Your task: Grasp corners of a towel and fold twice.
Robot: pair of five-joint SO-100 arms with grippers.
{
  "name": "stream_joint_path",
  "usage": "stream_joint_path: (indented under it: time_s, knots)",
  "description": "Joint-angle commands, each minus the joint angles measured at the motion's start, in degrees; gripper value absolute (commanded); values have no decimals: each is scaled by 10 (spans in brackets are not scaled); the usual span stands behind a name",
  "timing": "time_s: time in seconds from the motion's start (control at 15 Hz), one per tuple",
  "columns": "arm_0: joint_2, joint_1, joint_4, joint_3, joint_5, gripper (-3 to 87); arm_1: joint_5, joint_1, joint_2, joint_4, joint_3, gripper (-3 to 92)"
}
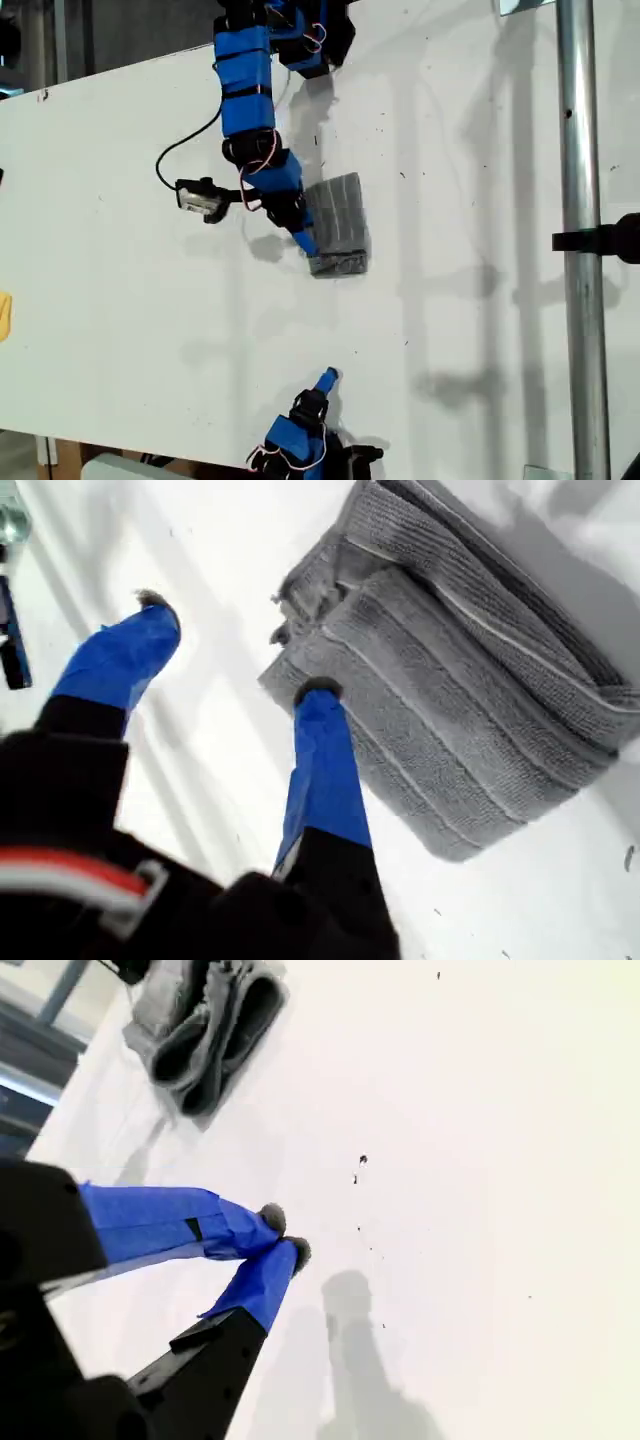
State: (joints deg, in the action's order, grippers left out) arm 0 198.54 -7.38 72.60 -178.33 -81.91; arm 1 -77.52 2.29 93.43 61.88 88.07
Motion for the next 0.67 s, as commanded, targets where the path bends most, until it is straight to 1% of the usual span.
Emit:
stream_joint_path:
  time_s: [0.0,0.07,0.13,0.2,0.27,0.33,0.4,0.47,0.53,0.6]
  knots:
    - [3,17,10,-4,-35,0,23,-21,155,13,7,216]
    - [3,24,11,-4,-33,0,18,-30,212,18,76,215]
    - [3,31,11,-4,-8,0,7,-35,287,8,183,177]
    - [3,33,11,-4,18,0,-2,-41,381,-3,304,56]
    - [3,34,11,-4,58,0,-20,-44,501,4,423,-3]
    - [3,34,11,-4,98,0,-36,-44,667,26,539,-3]
    - [3,34,11,-4,180,0,-54,-34,860,103,620,-3]
    - [3,33,11,-4,280,-1,-79,-19,954,175,664,-3]
    - [3,33,11,-4,274,-1,-88,-3,915,174,671,-3]
    - [3,33,11,-4,272,-2,-96,4,944,162,706,-3]
